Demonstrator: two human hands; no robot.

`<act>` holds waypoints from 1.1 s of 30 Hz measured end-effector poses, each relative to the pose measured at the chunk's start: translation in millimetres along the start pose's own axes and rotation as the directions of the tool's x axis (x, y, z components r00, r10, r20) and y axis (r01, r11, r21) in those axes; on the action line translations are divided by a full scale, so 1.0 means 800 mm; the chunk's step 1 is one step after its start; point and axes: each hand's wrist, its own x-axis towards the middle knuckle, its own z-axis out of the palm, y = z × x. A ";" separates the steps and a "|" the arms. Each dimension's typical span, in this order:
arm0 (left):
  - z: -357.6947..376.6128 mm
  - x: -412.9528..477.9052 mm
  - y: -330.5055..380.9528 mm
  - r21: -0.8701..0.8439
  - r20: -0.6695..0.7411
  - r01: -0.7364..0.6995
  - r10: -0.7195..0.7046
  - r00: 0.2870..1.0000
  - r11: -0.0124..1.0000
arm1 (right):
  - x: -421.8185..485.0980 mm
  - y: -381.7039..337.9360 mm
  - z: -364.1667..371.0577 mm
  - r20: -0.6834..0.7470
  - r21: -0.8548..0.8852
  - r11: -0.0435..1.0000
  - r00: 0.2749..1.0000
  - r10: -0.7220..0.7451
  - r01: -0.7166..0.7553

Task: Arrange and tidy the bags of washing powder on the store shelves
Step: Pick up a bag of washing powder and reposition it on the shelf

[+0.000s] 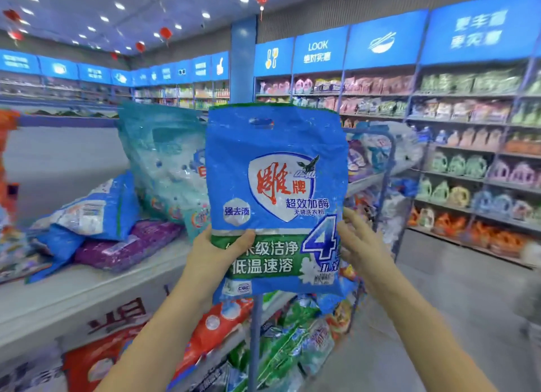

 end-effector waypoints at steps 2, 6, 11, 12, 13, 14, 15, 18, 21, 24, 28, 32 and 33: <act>0.055 0.014 -0.019 -0.035 -0.023 0.033 -0.034 0.999 0.999 | 0.004 0.022 -0.051 0.019 -0.038 0.996 0.997 0.081 -0.080; 0.148 0.044 -0.057 -0.038 -0.043 0.064 -0.066 0.997 0.997 | 0.027 0.048 -0.136 -0.054 -0.023 0.987 0.986 0.158 -0.160; 0.227 0.078 -0.093 -0.016 -0.018 0.150 -0.150 0.989 0.989 | 0.066 0.077 -0.203 -0.166 0.008 0.990 0.976 0.141 -0.142; 0.238 0.087 -0.100 -0.009 -0.002 0.149 -0.149 0.989 0.989 | 0.075 0.083 -0.212 -0.188 0.010 0.990 0.972 0.142 -0.143; 0.247 0.096 -0.104 0.001 0.003 0.159 -0.159 0.987 0.987 | 0.085 0.091 -0.222 -0.195 0.007 0.989 0.970 0.143 -0.145; 0.255 0.108 -0.112 0.008 0.003 0.153 -0.153 0.988 0.988 | 0.097 0.099 -0.230 -0.199 0.005 0.989 0.969 0.145 -0.147; 0.262 0.115 -0.118 0.003 -0.007 0.169 -0.169 0.986 0.986 | 0.110 0.107 -0.237 -0.205 0.008 0.990 0.968 0.142 -0.143; 0.279 0.182 -0.138 -0.009 -0.079 0.266 -0.266 0.961 0.964 | 0.161 0.130 -0.258 -0.202 -0.009 0.985 0.965 0.168 -0.174; 0.282 0.249 -0.150 -0.068 -0.009 0.189 -0.190 0.982 0.980 | 0.219 0.149 -0.276 -0.183 -0.002 0.986 0.970 0.161 -0.164; 0.297 0.295 -0.157 -0.138 0.012 0.260 -0.261 0.965 0.956 | 0.287 0.162 -0.290 -0.148 0.005 0.983 0.972 0.181 -0.182; 0.305 0.349 -0.166 -0.146 -0.011 0.239 -0.243 0.970 0.960 | 0.377 0.174 -0.292 -0.094 0.020 0.990 0.985 0.141 -0.140; 0.299 0.409 -0.138 -0.075 -0.114 0.233 -0.240 0.964 0.970 | 0.462 0.191 -0.276 0.005 0.107 0.983 0.989 0.148 -0.148; 0.297 0.424 -0.131 -0.055 -0.146 0.238 -0.244 0.959 0.970 | 0.483 0.194 -0.269 0.028 0.111 0.983 0.989 0.142 -0.144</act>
